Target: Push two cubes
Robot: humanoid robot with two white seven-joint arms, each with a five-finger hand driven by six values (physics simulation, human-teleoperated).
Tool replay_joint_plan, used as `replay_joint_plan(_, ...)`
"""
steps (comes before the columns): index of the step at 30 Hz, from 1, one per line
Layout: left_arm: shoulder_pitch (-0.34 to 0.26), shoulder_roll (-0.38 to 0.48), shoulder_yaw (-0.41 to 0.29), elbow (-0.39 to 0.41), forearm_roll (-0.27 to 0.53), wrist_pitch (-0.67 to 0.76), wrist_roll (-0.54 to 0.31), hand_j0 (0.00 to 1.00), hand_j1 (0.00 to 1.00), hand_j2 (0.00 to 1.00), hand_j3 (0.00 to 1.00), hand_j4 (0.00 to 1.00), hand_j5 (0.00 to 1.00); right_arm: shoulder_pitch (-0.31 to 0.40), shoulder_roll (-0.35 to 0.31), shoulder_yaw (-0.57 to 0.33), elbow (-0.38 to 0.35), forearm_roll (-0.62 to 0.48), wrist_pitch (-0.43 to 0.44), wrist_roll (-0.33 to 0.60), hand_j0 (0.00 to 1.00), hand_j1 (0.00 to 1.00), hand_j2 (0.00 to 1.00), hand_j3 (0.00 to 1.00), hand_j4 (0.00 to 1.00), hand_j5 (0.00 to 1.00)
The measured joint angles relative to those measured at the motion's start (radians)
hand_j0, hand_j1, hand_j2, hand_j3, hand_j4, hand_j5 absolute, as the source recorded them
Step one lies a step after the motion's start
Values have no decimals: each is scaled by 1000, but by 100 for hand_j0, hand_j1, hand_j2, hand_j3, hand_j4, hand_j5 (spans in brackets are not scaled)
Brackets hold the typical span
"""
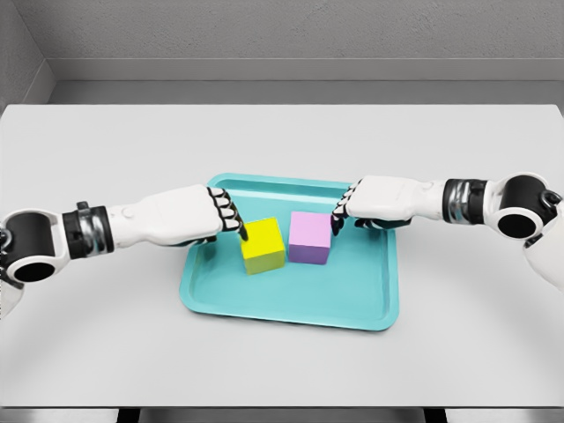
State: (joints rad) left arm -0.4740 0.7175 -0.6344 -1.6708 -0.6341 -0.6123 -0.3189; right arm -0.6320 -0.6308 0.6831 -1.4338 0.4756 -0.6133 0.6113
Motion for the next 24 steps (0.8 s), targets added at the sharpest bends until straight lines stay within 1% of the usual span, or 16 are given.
replay_joint_plan(5, 2, -9, 9, 0, 4, 0, -5, 66, 66, 66, 66, 66, 66, -15, 21, 0, 16, 0, 0, 0, 53, 53, 53, 53, 53, 53)
replay_joint_plan(10, 3, 28, 50, 0, 28, 0, -5, 66, 66, 66, 66, 66, 66, -21, 33, 2, 20, 0, 0, 0, 53, 53, 53, 53, 53, 53)
replay_joint_plan(17, 6, 65, 62, 7, 40, 0, -3, 66, 66, 66, 66, 66, 66, -28, 55, 5, 30, -9, 8, -1, 53, 53, 53, 53, 53, 53)
replay_joint_plan(24, 8, 90, 84, 14, 52, 0, -2, 67, 67, 67, 67, 67, 67, -35, 62, 8, 38, -12, 12, -2, 53, 53, 53, 53, 53, 53)
